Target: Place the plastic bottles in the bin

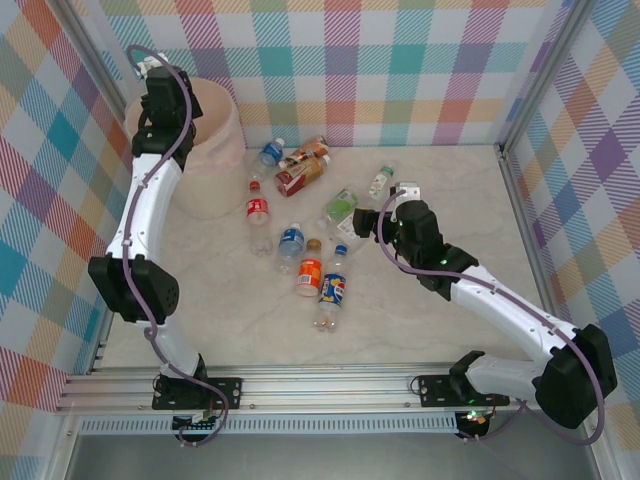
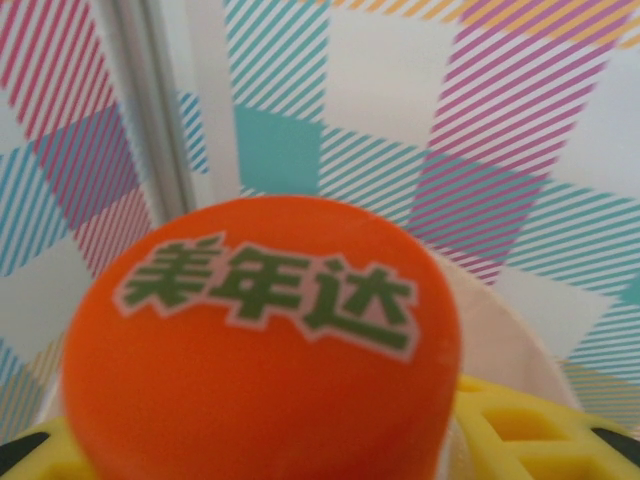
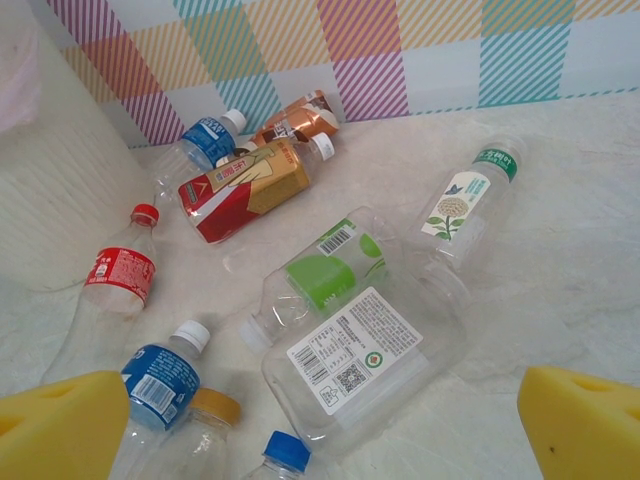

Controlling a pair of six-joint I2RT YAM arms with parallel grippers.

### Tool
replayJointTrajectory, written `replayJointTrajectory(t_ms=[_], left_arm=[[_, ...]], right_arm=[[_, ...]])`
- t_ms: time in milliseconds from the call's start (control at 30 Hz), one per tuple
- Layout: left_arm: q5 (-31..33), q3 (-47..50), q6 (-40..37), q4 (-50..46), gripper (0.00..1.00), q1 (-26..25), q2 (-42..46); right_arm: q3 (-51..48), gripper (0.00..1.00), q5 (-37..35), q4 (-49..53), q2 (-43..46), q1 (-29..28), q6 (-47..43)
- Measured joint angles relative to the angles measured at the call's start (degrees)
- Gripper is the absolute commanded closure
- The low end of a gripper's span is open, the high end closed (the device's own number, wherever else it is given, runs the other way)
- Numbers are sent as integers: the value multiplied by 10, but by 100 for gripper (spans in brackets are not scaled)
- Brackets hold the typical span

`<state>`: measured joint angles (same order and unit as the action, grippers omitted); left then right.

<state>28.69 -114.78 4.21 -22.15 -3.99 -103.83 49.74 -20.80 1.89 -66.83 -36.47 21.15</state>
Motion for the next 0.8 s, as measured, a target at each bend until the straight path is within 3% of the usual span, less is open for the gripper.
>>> replayJointTrajectory(t_ms=[300,567,800], left_arm=[[59,3,33,-70,54,21,-31],[100,-29,62,-124,27,34,-90],[97,-63,95,-169,16,34,-96]], right_arm=[[1,0,22,0,0,0,-9],[2,0,24,4,0,0,-10],[2,0,24,8,-2,0,-10]])
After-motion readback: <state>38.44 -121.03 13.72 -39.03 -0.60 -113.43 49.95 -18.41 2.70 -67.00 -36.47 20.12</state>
